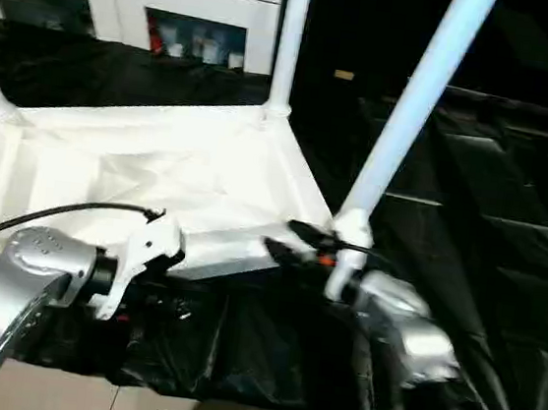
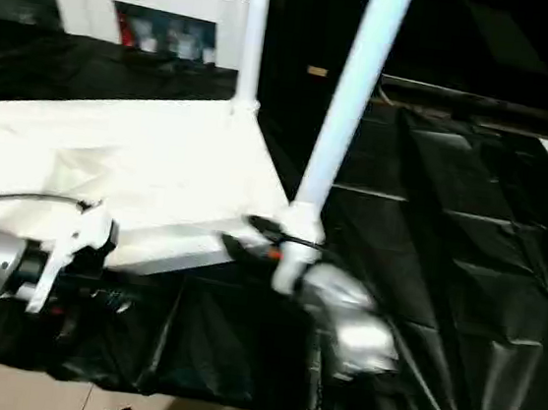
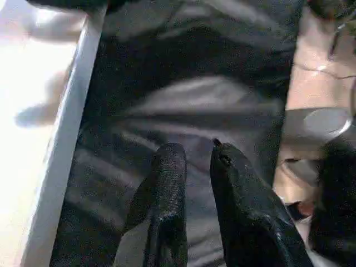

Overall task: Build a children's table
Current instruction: Rotate leg to tighten

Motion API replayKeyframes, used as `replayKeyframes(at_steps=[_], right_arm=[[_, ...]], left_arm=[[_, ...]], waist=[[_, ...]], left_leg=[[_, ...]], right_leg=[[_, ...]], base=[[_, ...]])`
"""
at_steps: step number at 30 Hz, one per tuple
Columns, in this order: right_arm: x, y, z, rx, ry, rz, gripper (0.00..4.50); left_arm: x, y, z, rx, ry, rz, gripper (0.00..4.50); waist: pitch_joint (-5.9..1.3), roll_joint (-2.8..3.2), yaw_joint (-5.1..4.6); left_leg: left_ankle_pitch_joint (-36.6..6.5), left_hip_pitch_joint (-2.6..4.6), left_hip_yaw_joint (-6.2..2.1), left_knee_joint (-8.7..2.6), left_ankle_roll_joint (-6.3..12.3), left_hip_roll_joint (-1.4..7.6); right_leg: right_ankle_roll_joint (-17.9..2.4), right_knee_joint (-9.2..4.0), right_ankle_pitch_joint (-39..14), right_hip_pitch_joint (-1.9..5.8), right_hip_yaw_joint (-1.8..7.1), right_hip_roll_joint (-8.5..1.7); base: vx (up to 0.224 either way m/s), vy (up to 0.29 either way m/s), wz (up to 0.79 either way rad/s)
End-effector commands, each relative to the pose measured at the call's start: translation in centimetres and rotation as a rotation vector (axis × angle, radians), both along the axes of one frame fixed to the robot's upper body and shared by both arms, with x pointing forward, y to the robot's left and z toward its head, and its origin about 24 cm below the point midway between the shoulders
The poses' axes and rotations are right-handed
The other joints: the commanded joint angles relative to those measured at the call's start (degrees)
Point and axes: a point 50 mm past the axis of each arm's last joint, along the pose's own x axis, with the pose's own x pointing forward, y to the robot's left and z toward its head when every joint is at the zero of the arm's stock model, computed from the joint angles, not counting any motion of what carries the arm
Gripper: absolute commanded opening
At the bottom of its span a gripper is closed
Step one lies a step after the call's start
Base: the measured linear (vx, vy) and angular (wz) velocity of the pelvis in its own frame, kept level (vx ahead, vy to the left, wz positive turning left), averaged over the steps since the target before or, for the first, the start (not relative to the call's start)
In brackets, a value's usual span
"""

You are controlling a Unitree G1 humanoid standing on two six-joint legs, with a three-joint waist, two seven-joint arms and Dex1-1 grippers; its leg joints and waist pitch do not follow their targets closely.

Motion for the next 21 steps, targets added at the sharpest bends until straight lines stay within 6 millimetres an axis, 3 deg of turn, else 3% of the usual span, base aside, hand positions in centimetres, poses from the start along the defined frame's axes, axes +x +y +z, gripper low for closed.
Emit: replayKeyframes(at_steps=[1,5,6,10,14,17,20,21], right_arm=[[1.1,0.0,-0.2,-0.055,-0.001,-0.117,3.10],[2.8,-0.3,-0.2,-0.048,0.051,-0.307,3.10],[3.0,-0.5,-0.2,-0.043,0.062,-0.337,3.10],[3.7,-1.9,-0.5,-0.032,0.105,-0.458,3.10],[4.3,-4.6,-1.0,-0.062,0.123,-0.597,3.10],[4.5,-5.7,-1.0,-0.074,0.120,-0.636,3.10],[4.8,-7.0,-1.0,-0.086,0.119,-0.688,3.10],[5.0,-8.2,-0.9,-0.094,0.117,-0.727,3.10]], left_arm=[[-0.3,0.4,-0.5,0.079,0.006,0.025,0.97],[-0.2,1.4,-1.1,0.177,-0.020,0.089,0.97],[-0.1,1.5,-1.2,0.187,-0.030,0.104,0.97],[-0.1,2.1,-1.2,0.226,-0.049,0.123,0.97],[1.0,2.6,-0.8,0.244,-0.134,0.182,0.97],[1.5,2.6,-0.6,0.245,-0.165,0.196,0.97],[1.9,2.5,-0.5,0.246,-0.181,0.212,0.97],[2.1,2.4,-0.6,0.248,-0.186,0.212,0.97]], waist=[[-3.19,1.51,-0.35],[-3.40,1.40,-0.34],[-3.48,1.63,-0.12],[-3.70,1.61,-0.13],[-3.85,1.82,0.10],[-3.75,2.02,0.32],[-3.72,1.80,0.52],[-3.67,2.20,0.48]], left_leg=[[-15.75,0.39,0.06,-4.66,-3.05,0.46],[-15.07,0.76,0.20,-4.46,-3.54,0.52],[-14.31,0.80,0.22,-4.35,-3.69,0.45],[-12.48,0.56,0.20,-4.09,-3.65,0.21],[-11.92,0.64,0.34,-3.81,-3.71,0.04],[-13.79,0.76,0.40,-3.77,-3.79,0.04],[-15.00,0.51,0.24,-3.83,-3.73,0.11],[-16.06,0.70,0.25,-3.82,-4.01,0.09]], right_leg=[[-10.76,-3.53,-11.81,2.21,1.73,-1.89],[-10.32,-3.33,-9.85,1.90,1.82,-1.76],[-10.14,-3.13,-8.42,1.97,1.76,-1.68],[-10.06,-2.62,-4.33,2.22,1.60,-1.48],[-10.12,-2.53,-2.83,2.24,1.55,-1.42],[-10.36,-2.65,-4.03,2.09,1.54,-1.37],[-9.87,-2.80,-6.77,2.33,1.61,-1.65],[-9.83,-2.95,-8.01,2.01,1.54,-1.55]], base=[[0.000,0.000,0.00],[0.000,0.000,0.00],[0.000,0.000,0.00],[0.000,0.000,0.00],[0.000,0.000,0.00],[0.000,0.000,0.00],[0.000,0.000,0.00],[0.000,0.000,0.00]])
